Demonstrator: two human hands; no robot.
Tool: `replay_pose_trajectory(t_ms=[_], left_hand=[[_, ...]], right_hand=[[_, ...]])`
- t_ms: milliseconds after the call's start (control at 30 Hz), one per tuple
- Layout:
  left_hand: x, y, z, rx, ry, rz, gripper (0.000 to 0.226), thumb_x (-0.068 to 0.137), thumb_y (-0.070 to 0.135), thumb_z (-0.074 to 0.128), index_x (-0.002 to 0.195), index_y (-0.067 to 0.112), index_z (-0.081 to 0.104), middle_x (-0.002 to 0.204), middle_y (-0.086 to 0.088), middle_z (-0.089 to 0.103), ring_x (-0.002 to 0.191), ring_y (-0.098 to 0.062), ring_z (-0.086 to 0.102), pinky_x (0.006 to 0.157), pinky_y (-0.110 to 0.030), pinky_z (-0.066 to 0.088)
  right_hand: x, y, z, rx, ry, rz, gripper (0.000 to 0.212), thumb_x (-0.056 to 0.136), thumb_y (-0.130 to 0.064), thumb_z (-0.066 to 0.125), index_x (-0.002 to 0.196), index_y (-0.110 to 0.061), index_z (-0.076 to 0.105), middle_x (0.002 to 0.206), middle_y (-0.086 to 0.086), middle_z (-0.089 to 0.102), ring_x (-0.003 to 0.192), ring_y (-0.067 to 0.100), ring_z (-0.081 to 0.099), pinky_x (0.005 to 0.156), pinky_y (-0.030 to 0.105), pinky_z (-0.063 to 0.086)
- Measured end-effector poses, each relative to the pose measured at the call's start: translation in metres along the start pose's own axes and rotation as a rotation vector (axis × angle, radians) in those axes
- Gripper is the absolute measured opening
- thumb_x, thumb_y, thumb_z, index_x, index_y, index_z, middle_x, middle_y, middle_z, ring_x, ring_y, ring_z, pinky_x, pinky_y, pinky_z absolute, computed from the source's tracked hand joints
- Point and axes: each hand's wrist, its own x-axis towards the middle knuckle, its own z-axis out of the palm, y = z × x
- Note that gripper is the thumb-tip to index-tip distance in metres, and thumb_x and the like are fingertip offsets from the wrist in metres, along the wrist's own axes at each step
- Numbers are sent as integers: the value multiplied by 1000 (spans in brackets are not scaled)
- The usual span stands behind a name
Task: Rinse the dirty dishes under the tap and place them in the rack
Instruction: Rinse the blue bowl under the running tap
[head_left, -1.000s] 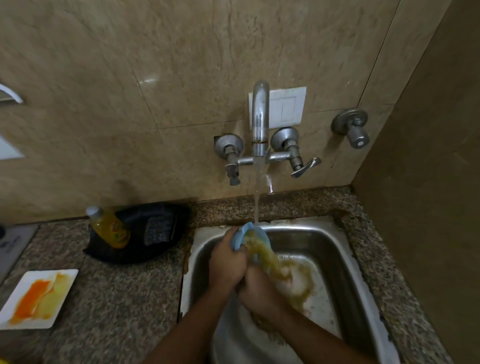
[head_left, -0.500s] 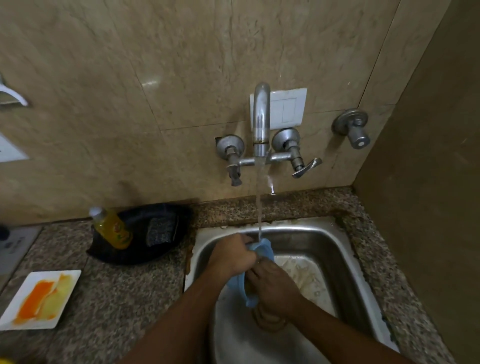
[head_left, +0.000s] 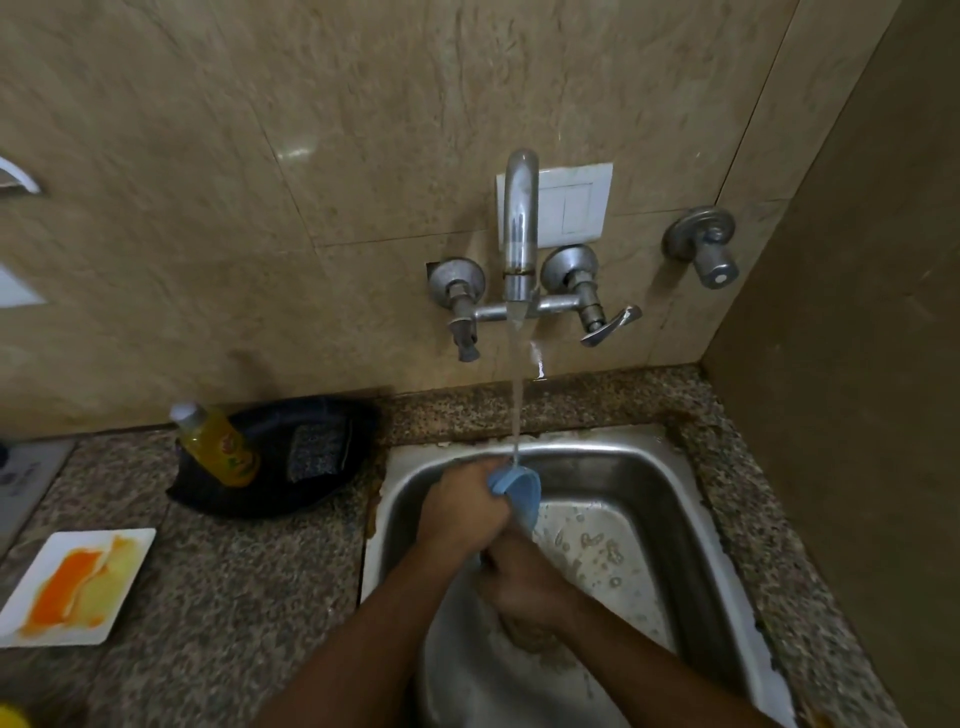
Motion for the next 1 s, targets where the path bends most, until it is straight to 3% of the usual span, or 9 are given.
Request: replay_pose_trajectory(t_ms=[67, 200, 400, 500, 567, 633, 700, 833, 1000], left_hand=[[4, 0, -8, 52, -40, 8, 44, 83, 19, 58, 122, 39, 64, 116, -3, 60, 97, -19, 61, 82, -28, 48], [0, 6, -3, 90, -24, 36, 37, 89, 16, 53, 119, 33, 67, 104, 0, 58, 81, -10, 51, 76, -23, 44], [-12, 10, 9, 227, 33, 197, 48, 90, 28, 50, 137, 37, 52, 133, -2, 53, 111, -21, 60, 95, -27, 47], [-11, 5, 6, 2, 93, 142, 42, 89, 18, 58, 127, 32, 64, 119, 5, 67, 101, -8, 64, 89, -11, 43], [-6, -4, 4, -327, 69, -23, 26, 91, 17, 63, 114, 26, 72, 97, 10, 73, 87, 0, 65, 88, -16, 50], [-3, -15, 2, -598, -4, -124, 16, 92, 16, 66, 102, 19, 77, 89, 3, 77, 84, -10, 72, 92, -41, 56], [-5, -20, 1, -754, -40, -219, 14, 92, 15, 65, 98, 15, 77, 89, -5, 78, 87, -24, 74, 90, -53, 56], [-1, -20, 6, -939, -16, -297, 16, 92, 8, 62, 100, 10, 77, 94, -13, 77, 93, -33, 73, 89, -49, 57], [1, -8, 10, -1001, -29, -276, 23, 90, 1, 61, 109, 5, 73, 101, -17, 75, 99, -35, 71, 94, -48, 55]], right_hand=[[-7, 11, -12, -5, 10, -11, 44, 85, -12, 49, 127, -22, 57, 134, -11, 51, 125, -2, 46, 104, 14, 37], [-5, 7, -31, 21, 185, 38, 28, 100, -14, 49, 126, -21, 57, 122, -5, 60, 112, -2, 56, 91, 15, 44], [-3, -1, -25, -42, 330, -47, 28, 104, -12, 44, 132, -15, 50, 119, 1, 65, 102, 4, 64, 76, 8, 48], [-2, 2, -19, -144, 361, -70, 27, 103, -24, 46, 129, -31, 48, 115, -3, 68, 106, 16, 67, 84, 31, 57], [0, 4, -16, -292, 170, -122, 39, 100, -21, 48, 138, -23, 45, 135, 8, 56, 124, 29, 54, 103, 44, 46], [7, 10, -26, -556, -21, -209, 48, 95, -17, 47, 143, -15, 43, 144, 11, 47, 130, 31, 45, 107, 43, 40], [11, 4, -38, -660, -35, -186, 49, 94, -31, 38, 140, -17, 45, 137, 7, 54, 119, 28, 53, 103, 44, 43], [3, -13, -34, -501, -94, -128, 64, 93, -47, 27, 150, -19, 30, 149, 7, 44, 127, 28, 50, 106, 39, 39], [7, -4, -48, -654, -108, -31, 91, 87, -75, 23, 157, -19, 7, 164, 3, 13, 151, 28, 11, 121, 44, 18]])
